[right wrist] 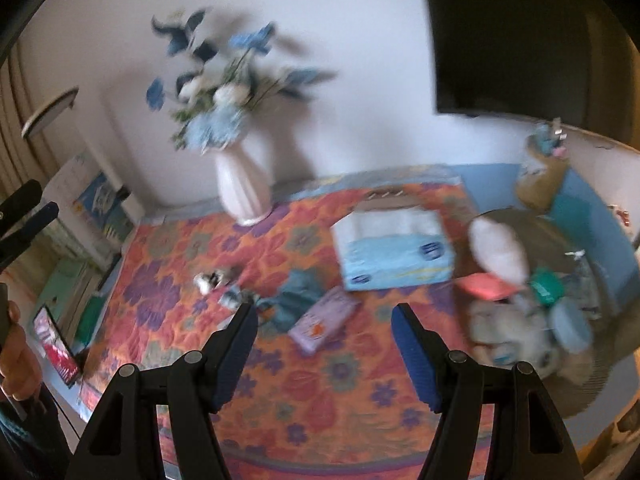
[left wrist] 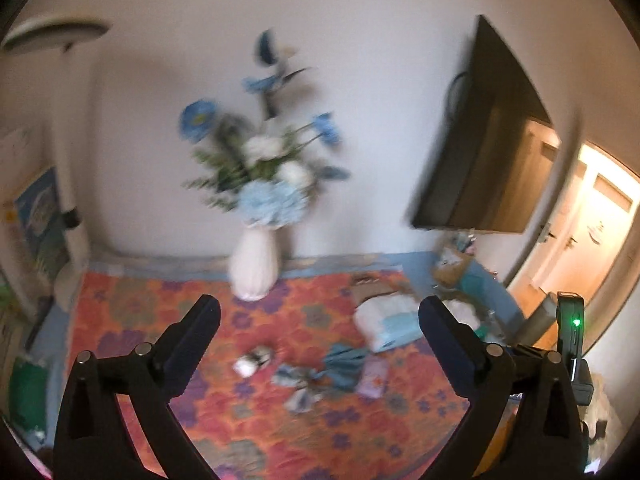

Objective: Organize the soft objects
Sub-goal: 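Grasp the blue plaid cloth with left tool while right grasps purple wipes packet, then lift the plaid cloth and wipes packet and carry both over the basket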

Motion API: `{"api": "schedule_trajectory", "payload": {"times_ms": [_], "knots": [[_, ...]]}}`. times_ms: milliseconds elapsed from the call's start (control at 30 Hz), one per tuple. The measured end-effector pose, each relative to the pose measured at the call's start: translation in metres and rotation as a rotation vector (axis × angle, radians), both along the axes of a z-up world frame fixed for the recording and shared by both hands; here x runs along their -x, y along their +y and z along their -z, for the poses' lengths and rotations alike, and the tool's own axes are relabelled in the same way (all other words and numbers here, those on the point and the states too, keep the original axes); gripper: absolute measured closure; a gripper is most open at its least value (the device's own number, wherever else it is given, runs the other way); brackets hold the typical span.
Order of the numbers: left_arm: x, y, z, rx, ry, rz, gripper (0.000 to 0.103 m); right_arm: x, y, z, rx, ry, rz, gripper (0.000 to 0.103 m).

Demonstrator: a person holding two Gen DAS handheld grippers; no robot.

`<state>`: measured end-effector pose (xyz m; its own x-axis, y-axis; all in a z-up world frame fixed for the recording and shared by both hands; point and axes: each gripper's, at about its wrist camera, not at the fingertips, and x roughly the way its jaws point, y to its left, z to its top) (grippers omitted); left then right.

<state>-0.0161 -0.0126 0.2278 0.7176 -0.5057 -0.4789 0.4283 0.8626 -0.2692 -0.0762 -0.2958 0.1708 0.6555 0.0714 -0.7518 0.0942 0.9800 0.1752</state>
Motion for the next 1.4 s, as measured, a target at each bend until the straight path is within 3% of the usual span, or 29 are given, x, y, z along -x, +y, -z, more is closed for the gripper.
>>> {"api": "schedule_trajectory", "payload": {"times_ms": [267,400,500,567,700,867,1000,1067,1167,1267,1333,1400], "knots": [[-0.033,0.021,0.09,0.036,0.21,-0.034,0.004,-0.031,0.024,0.057,-0.029,0.14,-0.018,0.035],[-0.046,-0.001,0.136,0.041,0.295,0.01,0.004,-0.043,0.018,0.088,-0.048,0.198,0.038,0.035],[-0.06,-0.029,0.174,0.076,0.384,-0.001,0.004,-0.052,0.009,0.118,-0.105,0.232,0.129,0.035],[-0.068,-0.047,0.191,0.051,0.42,-0.017,0.005,-0.06,0.007,0.135,-0.147,0.238,0.175,0.035],[-0.076,-0.076,0.206,-0.074,0.394,-0.056,0.011,-0.075,0.008,0.147,-0.164,0.222,0.206,0.035],[-0.078,-0.081,0.209,-0.149,0.366,-0.067,0.015,-0.093,0.017,0.154,-0.073,0.209,0.216,0.035],[-0.08,-0.086,0.215,-0.182,0.388,-0.056,0.015,-0.09,0.023,0.154,0.019,0.205,0.184,0.048],[-0.078,-0.097,0.215,-0.23,0.362,-0.055,0.015,-0.084,0.021,0.154,0.041,0.206,0.156,0.057],[-0.077,-0.115,0.217,-0.323,0.331,-0.05,0.015,-0.077,0.012,0.153,0.052,0.216,0.164,0.06],[-0.075,-0.119,0.217,-0.37,0.303,-0.067,0.036,-0.077,0.011,0.154,0.091,0.212,0.166,0.062],[-0.072,-0.114,0.213,-0.375,0.286,-0.06,0.064,-0.077,0.011,0.153,0.103,0.203,0.162,0.063],[-0.068,-0.106,0.211,-0.364,0.286,-0.064,0.082,-0.075,0.014,0.153,0.125,0.192,0.148,0.063]]}}
